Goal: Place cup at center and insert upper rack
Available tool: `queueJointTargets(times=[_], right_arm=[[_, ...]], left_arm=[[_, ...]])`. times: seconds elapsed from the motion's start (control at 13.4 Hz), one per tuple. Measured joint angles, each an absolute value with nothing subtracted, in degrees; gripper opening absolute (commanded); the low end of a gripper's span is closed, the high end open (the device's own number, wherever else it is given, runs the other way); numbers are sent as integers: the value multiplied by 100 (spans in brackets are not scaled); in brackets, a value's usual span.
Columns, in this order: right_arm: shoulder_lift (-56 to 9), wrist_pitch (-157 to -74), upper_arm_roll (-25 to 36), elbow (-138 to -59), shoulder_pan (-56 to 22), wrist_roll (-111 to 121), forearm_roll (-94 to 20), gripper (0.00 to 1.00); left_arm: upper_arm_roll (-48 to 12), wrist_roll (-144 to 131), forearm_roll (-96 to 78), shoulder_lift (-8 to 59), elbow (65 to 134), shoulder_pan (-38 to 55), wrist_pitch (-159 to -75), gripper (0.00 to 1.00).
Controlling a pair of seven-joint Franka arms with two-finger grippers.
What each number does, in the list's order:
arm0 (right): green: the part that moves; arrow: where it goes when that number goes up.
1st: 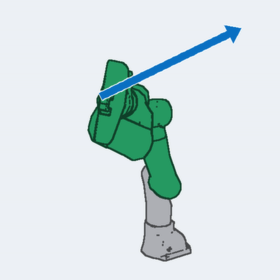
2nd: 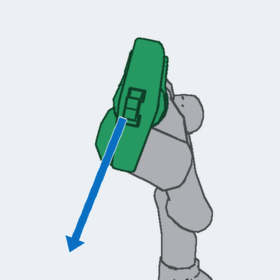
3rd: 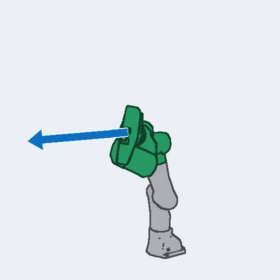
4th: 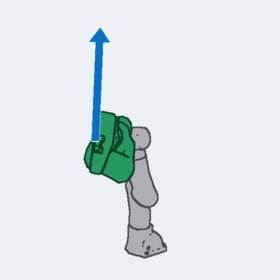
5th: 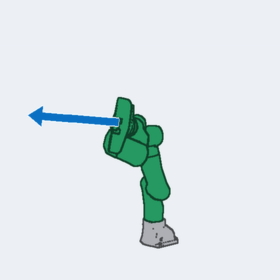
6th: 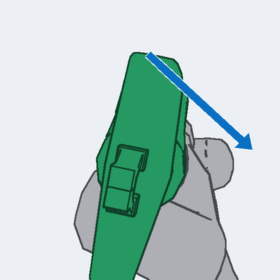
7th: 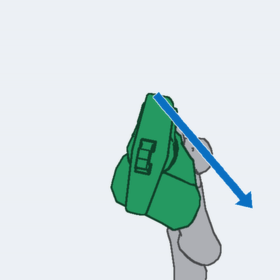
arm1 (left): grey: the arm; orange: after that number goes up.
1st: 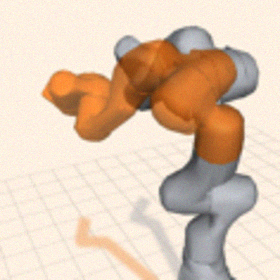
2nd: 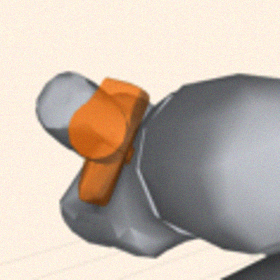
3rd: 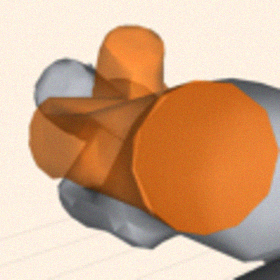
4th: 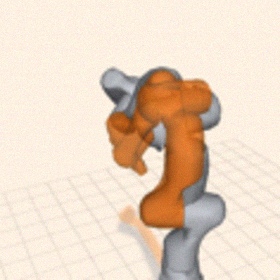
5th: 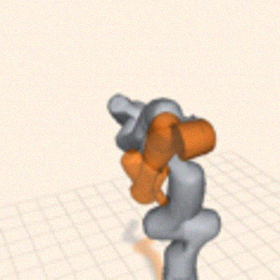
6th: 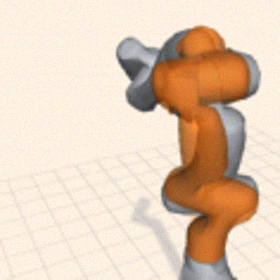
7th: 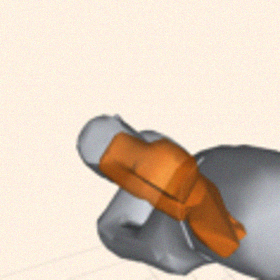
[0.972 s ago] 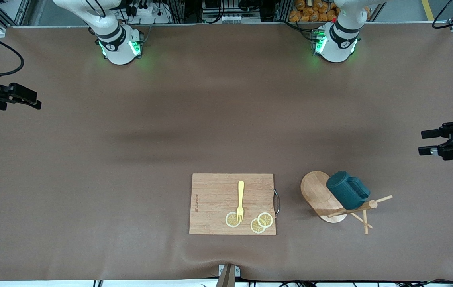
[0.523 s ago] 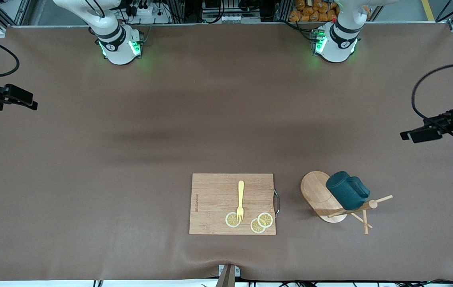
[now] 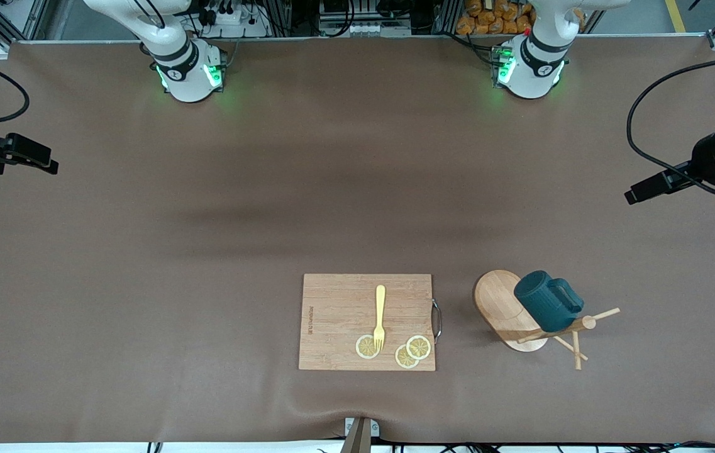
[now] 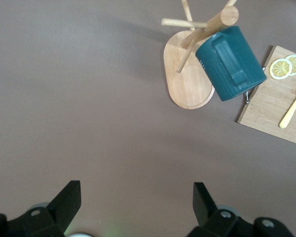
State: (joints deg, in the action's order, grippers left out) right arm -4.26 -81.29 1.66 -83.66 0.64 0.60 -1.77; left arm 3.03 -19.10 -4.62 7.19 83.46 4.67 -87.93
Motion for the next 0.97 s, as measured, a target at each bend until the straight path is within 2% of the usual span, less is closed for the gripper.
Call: queueJointTargets(times=[0.15, 0.37, 0.97], right_arm=[[-428, -8129, 155, -8367, 56, 44, -177, 100], [-432, -8129, 158, -8367, 55, 29, -177, 100], [-443, -8119, 157, -8368, 55, -171, -177, 100]], left_arm=[[301, -1616, -324, 323, 8947, 444, -9152, 100], [103, -1531, -7, -42, 9409, 441, -9407, 100], [55, -735, 58, -314, 9366, 351, -9476, 100]])
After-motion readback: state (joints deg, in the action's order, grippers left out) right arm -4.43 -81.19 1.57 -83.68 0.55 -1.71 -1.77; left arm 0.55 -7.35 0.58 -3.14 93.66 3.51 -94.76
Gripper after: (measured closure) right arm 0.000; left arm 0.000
